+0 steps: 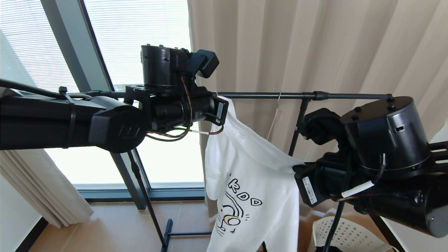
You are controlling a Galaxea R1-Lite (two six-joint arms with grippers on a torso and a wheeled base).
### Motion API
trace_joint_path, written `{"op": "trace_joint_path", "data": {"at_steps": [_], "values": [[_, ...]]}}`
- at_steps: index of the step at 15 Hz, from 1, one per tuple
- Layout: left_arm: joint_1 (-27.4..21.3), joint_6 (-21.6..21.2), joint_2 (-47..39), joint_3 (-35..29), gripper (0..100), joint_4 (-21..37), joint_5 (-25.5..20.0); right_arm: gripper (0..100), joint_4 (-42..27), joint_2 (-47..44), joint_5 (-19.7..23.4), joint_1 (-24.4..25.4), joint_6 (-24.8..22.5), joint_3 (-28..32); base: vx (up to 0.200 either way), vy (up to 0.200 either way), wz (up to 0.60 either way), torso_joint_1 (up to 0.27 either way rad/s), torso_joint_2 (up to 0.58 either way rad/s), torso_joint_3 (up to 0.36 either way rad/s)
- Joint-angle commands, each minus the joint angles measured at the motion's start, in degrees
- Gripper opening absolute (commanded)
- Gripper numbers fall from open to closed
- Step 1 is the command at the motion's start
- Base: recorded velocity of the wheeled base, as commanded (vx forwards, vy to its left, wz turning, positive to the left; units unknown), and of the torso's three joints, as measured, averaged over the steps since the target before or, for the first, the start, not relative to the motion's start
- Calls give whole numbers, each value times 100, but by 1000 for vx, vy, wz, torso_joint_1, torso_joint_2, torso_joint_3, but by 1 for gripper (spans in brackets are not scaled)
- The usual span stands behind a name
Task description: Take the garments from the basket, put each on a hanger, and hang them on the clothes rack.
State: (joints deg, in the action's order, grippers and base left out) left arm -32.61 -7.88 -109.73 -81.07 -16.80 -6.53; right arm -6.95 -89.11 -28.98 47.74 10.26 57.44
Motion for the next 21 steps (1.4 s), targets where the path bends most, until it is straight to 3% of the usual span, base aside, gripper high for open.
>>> {"op": "trace_joint_path", "data": {"at_steps": [1,4,5,8,10,15,16,17,18,21], "values": [[62,-250,777,785,0,423,3,0,27,-282,-108,-423,-16,259,0,0,0,0,0,0],[18,-610,1481,1752,0,871,12,0,238,-625,-214,-573,28,470,0,0,0,0,0,0],[-61,-671,1735,2130,0,1091,12,0,668,-818,-214,-573,2,496,0,0,0,0,0,0],[-395,-628,1902,2578,0,1460,355,0,1108,-1319,-205,-573,-16,856,0,0,0,0,0,0],[-852,-355,1876,2877,0,1478,442,0,1108,-1679,-170,-573,19,1463,0,0,0,0,0,0],[-1828,858,1419,2772,0,1425,416,0,1108,-1970,-170,-494,397,2078,0,0,0,0,0,0],[-2039,1491,1103,2543,0,1363,434,0,1117,-2031,-143,-450,476,2175,0,0,0,0,0,0],[-2100,1737,1015,2455,0,1311,442,0,1117,-2057,-143,-450,529,2201,0,0,0,0,0,0],[-2250,2361,830,2244,0,1161,460,0,1117,-2119,-143,-388,740,2271,0,0,0,0,0,0],[-2408,2897,663,1981,0,1091,566,0,1117,-2093,-143,-309,951,2263,0,0,0,0,0,0]]}}
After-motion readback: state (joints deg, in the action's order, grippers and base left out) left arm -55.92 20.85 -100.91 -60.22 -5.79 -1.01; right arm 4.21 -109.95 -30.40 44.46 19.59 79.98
